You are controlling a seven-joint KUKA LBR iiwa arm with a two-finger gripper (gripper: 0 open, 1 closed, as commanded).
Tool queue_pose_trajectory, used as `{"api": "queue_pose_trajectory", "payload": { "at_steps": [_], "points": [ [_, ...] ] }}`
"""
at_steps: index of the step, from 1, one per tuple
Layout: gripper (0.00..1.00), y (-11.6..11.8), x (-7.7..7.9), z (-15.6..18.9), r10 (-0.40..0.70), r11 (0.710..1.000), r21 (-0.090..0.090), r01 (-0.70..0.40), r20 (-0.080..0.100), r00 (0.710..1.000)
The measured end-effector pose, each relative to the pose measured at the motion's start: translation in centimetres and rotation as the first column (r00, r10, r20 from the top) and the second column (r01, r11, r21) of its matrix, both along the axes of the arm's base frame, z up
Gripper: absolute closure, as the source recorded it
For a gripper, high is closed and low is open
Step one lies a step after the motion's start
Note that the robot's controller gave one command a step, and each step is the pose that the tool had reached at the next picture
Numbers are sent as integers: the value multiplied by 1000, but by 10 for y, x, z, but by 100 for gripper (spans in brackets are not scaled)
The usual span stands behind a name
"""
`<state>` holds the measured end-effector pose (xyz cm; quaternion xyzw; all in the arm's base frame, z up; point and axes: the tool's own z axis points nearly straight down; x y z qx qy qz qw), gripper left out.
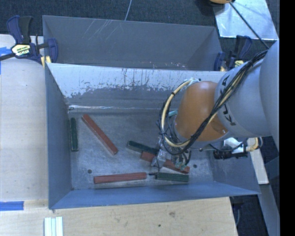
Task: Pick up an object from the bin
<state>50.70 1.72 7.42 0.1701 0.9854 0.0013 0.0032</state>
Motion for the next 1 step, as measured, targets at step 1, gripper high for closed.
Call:
{"api": "queue_pose_trajectory", "payload": {
  "at_steps": [1],
  "points": [
    [100, 3, -3, 16, 141, 990, -3, -141, -7, 990]
  ]
}}
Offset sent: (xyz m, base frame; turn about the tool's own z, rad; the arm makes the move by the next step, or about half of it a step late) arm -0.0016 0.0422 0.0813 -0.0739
